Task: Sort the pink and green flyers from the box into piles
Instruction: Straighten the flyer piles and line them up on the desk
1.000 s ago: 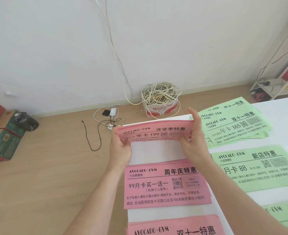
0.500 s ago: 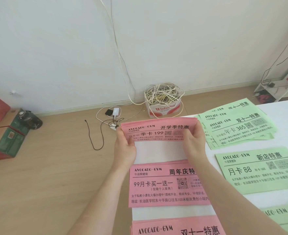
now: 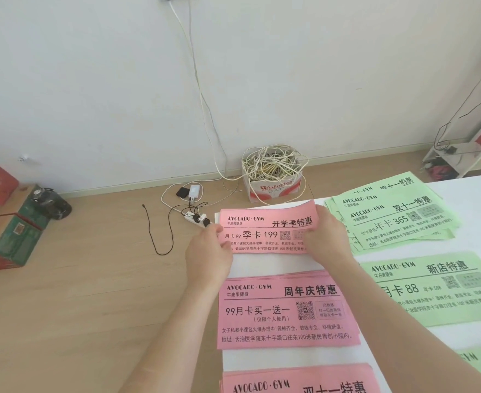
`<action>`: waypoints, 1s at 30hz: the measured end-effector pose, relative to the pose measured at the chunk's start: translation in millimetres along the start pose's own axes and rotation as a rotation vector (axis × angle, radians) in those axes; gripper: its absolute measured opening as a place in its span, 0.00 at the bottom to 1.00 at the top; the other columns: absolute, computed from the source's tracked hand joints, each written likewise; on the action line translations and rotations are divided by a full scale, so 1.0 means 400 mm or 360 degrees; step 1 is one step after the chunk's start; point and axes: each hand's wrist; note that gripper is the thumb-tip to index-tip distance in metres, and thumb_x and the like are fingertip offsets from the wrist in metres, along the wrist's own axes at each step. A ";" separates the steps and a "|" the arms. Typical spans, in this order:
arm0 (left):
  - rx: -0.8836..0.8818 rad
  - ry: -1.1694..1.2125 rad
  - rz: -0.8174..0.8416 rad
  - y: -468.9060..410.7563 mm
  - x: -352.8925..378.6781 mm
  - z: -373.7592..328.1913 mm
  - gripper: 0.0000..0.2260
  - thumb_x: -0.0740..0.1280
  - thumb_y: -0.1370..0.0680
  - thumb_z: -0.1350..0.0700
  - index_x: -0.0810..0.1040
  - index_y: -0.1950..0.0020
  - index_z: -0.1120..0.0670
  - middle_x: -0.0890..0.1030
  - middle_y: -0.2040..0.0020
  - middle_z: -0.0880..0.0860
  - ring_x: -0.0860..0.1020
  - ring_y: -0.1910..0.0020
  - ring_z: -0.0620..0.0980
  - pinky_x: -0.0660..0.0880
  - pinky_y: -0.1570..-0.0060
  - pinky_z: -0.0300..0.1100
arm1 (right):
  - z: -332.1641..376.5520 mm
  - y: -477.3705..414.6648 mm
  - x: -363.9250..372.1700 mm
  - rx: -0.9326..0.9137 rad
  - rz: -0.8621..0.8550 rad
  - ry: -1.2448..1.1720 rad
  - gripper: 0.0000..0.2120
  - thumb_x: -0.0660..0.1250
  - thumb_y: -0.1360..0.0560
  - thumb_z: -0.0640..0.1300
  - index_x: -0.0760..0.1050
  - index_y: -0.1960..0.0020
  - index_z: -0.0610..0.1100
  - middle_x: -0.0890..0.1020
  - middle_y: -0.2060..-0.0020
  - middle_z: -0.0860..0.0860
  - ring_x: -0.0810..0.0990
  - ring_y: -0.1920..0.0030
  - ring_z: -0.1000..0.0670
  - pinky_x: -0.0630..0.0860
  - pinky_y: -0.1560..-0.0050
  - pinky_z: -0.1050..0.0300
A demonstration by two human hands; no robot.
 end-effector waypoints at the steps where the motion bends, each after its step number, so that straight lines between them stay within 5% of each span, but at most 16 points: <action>1: 0.0026 -0.0033 0.0009 0.003 -0.001 0.002 0.16 0.67 0.24 0.56 0.74 0.36 0.54 0.78 0.40 0.52 0.75 0.41 0.51 0.67 0.43 0.42 | 0.002 -0.002 0.000 -0.0005 0.0009 0.0029 0.16 0.61 0.30 0.34 0.72 0.43 0.41 0.80 0.52 0.45 0.77 0.50 0.42 0.71 0.55 0.54; 9: 0.0157 -0.0269 0.0172 0.023 -0.022 -0.003 0.25 0.72 0.28 0.48 0.74 0.33 0.53 0.74 0.37 0.51 0.73 0.38 0.51 0.66 0.40 0.41 | 0.014 -0.012 -0.006 -0.0077 0.0048 0.0102 0.18 0.60 0.30 0.33 0.72 0.42 0.41 0.81 0.51 0.45 0.75 0.53 0.43 0.72 0.54 0.55; 23: 0.0149 -0.0315 0.0158 0.028 -0.031 0.001 0.22 0.72 0.28 0.46 0.75 0.36 0.51 0.75 0.40 0.51 0.74 0.41 0.49 0.66 0.44 0.39 | 0.019 -0.019 -0.001 -0.0096 0.0144 0.0302 0.20 0.60 0.27 0.34 0.67 0.35 0.39 0.74 0.44 0.40 0.73 0.43 0.39 0.71 0.45 0.51; 30: 0.0121 -0.0316 0.0233 0.025 -0.040 0.000 0.21 0.73 0.30 0.46 0.75 0.40 0.51 0.76 0.42 0.51 0.75 0.43 0.50 0.66 0.48 0.39 | 0.026 -0.015 0.008 -0.0068 -0.0027 0.0530 0.12 0.59 0.27 0.32 0.69 0.44 0.35 0.75 0.47 0.39 0.75 0.47 0.38 0.66 0.54 0.54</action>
Point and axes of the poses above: each hand's wrist, its own y-axis away from the middle knuckle, its own x-axis out of the palm, z = x × y
